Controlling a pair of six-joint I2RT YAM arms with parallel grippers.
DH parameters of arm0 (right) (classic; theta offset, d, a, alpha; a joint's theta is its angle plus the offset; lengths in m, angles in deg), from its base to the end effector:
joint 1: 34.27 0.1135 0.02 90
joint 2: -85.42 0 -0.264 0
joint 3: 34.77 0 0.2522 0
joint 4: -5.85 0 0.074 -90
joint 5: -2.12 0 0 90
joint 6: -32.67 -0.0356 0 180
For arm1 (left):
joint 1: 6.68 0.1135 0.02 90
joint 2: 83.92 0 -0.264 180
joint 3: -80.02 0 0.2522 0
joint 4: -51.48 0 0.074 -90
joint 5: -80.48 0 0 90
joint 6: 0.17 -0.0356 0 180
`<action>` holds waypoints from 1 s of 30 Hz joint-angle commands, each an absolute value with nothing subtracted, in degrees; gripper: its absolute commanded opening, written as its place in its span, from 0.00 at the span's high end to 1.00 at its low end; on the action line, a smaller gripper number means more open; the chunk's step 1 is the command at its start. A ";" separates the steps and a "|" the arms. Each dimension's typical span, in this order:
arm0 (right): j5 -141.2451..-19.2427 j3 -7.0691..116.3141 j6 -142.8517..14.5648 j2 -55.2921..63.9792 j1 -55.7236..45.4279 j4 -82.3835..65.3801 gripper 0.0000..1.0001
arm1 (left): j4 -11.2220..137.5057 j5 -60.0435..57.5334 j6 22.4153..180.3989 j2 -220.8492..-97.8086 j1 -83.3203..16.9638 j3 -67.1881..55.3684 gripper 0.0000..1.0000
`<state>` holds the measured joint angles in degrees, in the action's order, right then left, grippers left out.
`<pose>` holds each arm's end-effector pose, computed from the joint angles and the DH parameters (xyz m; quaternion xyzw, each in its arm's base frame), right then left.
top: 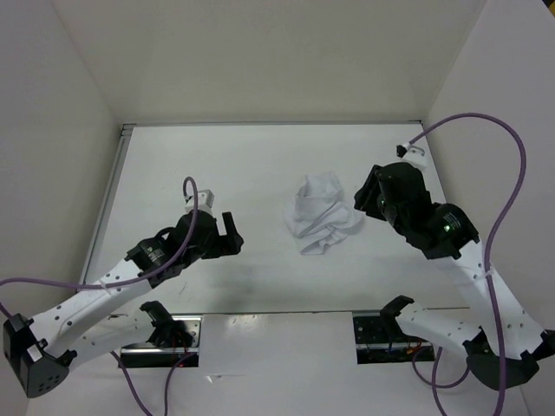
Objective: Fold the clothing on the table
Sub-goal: Move the skirt to the center of the board, then flatten the skirt out
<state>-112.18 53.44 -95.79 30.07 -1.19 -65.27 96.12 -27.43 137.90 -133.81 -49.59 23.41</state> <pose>0.1465 0.0780 0.4016 0.1330 0.8744 0.0957 0.4568 0.1433 -0.1183 0.2786 -0.1082 0.8836 -0.2112 0.4037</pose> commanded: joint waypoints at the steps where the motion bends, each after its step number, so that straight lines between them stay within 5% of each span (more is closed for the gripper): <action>1: -108.82 52.90 -91.53 20.93 -1.32 -60.39 0.50 | 92.50 -26.30 135.63 -135.24 -49.83 20.56 0.00; 7: -106.17 55.89 -89.23 10.21 -1.32 -53.61 0.50 | 81.03 -28.06 131.77 -144.55 -49.83 16.51 0.15; 13: -106.17 55.98 -89.23 12.38 -0.17 -52.91 0.50 | 65.17 -24.55 117.54 -160.89 -52.55 11.43 0.10; 15: -108.62 54.67 -89.76 13.87 -0.17 -54.13 0.49 | 62.54 -23.76 113.84 -167.57 -53.87 9.32 0.20; 16: -109.41 54.66 -89.76 15.27 -0.17 -55.27 0.49 | 61.04 -21.67 112.26 -169.33 -54.40 8.70 0.39; 18: -111.52 54.66 -90.29 16.69 -0.17 -56.50 0.48 | 56.30 -19.81 110.31 -173.56 -55.11 8.69 0.50; 24: -112.93 53.61 -90.29 22.66 -2.89 -59.76 0.45 | 50.23 -15.76 110.92 -178.93 -55.11 8.69 0.38; 30: -112.32 52.55 -88.53 26.09 -6.50 -61.43 0.45 | 47.67 -15.58 110.92 -184.20 -55.11 6.85 0.36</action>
